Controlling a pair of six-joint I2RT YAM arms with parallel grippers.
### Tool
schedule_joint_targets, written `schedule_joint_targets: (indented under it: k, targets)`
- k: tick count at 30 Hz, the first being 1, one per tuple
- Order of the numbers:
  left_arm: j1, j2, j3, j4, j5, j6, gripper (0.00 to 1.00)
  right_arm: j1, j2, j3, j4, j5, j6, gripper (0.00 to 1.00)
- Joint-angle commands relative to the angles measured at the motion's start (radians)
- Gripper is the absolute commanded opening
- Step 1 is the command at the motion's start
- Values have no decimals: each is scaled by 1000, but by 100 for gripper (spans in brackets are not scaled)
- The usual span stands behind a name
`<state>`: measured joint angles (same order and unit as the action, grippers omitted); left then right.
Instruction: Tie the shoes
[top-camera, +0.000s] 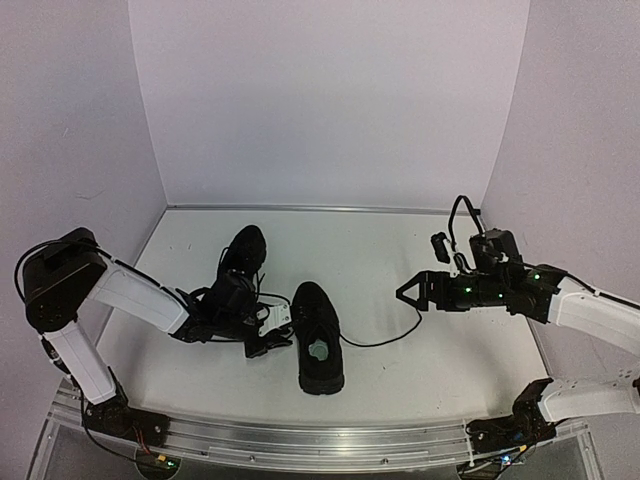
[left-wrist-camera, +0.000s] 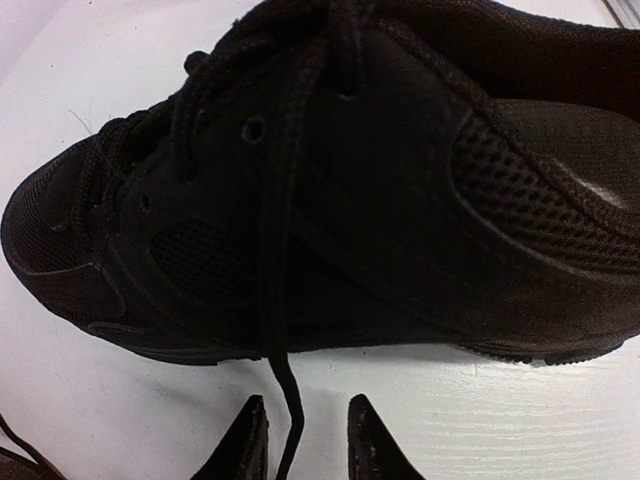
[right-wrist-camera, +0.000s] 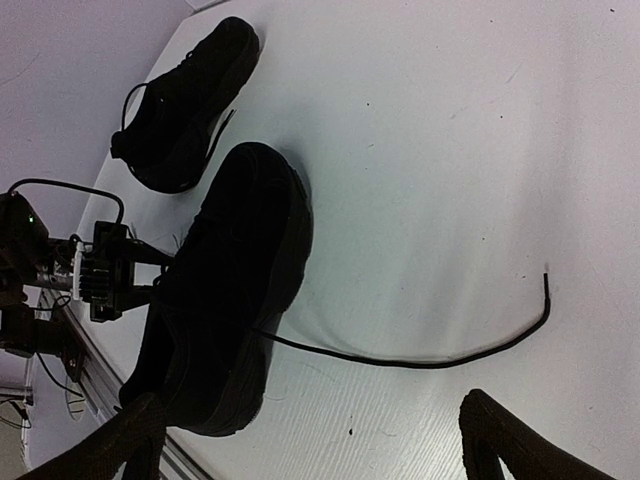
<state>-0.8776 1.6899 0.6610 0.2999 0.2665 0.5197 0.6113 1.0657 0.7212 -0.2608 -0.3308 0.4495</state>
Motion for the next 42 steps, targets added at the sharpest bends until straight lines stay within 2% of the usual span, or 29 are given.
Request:
schedule_joint_targets:
  k: [1, 15, 22, 28, 32, 42]
  targets:
    - [0, 13, 45, 61, 9, -5, 23, -2, -5, -9, 30, -5, 7, 98]
    - [0, 30, 57, 66, -14, -17, 12, -3, -9, -18, 29, 1, 12, 98]
    - [1, -101, 16, 31, -48, -66, 1, -2, 9, -22, 23, -11, 18, 98]
    - [-29, -200, 33, -56, -75, -78, 0, -2, 68, -22, 3, -32, 17, 97]
    - [-40, -230, 46, -78, -64, -95, 0, -2, 93, -19, -13, -12, 22, 93]
    - [-89, -234, 65, -39, -46, -130, 0, -2, 211, -20, -96, 97, 89, 69]
